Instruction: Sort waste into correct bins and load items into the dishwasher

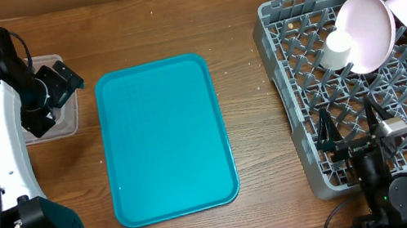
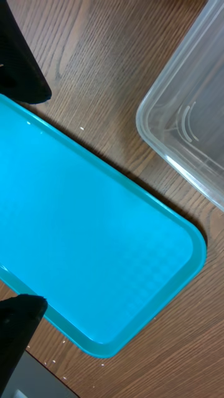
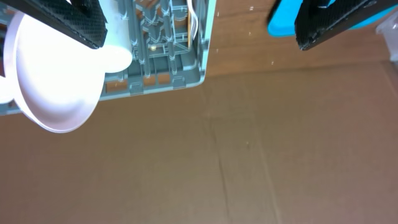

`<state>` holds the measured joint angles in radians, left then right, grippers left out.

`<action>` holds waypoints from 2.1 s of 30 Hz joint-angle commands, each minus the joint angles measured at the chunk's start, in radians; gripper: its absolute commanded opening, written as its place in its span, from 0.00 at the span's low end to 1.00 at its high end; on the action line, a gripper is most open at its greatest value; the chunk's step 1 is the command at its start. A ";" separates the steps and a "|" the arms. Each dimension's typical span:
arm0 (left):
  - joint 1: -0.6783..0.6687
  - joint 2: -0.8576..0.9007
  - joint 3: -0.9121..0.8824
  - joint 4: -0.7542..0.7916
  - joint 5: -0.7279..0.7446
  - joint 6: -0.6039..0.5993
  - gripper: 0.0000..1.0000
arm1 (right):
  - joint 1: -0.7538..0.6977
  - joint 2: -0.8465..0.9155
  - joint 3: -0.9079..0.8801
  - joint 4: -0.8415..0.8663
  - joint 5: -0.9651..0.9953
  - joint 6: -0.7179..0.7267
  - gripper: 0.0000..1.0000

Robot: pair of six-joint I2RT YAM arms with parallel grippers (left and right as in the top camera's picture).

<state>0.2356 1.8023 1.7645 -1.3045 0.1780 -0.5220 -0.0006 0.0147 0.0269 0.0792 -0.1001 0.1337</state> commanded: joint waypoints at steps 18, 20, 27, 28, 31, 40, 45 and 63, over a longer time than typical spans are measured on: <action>0.000 0.002 0.024 0.001 -0.010 -0.009 1.00 | -0.036 -0.012 -0.019 -0.161 0.071 -0.007 1.00; 0.000 0.002 0.024 0.001 -0.010 -0.009 1.00 | -0.036 -0.012 -0.019 -0.161 0.071 -0.007 1.00; 0.000 0.002 0.024 0.001 -0.010 -0.009 1.00 | -0.036 -0.012 -0.019 -0.161 0.071 -0.007 1.00; 0.000 0.002 0.024 0.001 -0.010 -0.009 1.00 | -0.036 -0.012 -0.019 -0.161 0.071 -0.007 1.00; 0.000 0.002 0.024 0.001 -0.010 -0.009 1.00 | -0.036 -0.012 -0.019 -0.161 0.071 -0.007 1.00; 0.000 0.002 0.024 0.000 -0.024 -0.005 1.00 | -0.036 -0.012 -0.019 -0.161 0.071 -0.007 1.00; 0.000 0.002 0.024 -0.149 -0.032 -0.005 1.00 | -0.036 -0.012 -0.019 -0.161 0.071 -0.007 1.00; -0.187 -0.015 0.023 -0.275 -0.209 0.179 1.00 | -0.036 -0.012 -0.019 -0.161 0.071 -0.007 1.00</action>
<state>0.1230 1.8023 1.7691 -1.6394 -0.0010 -0.3996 -0.0319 0.0128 0.0185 -0.0891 -0.0429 0.1303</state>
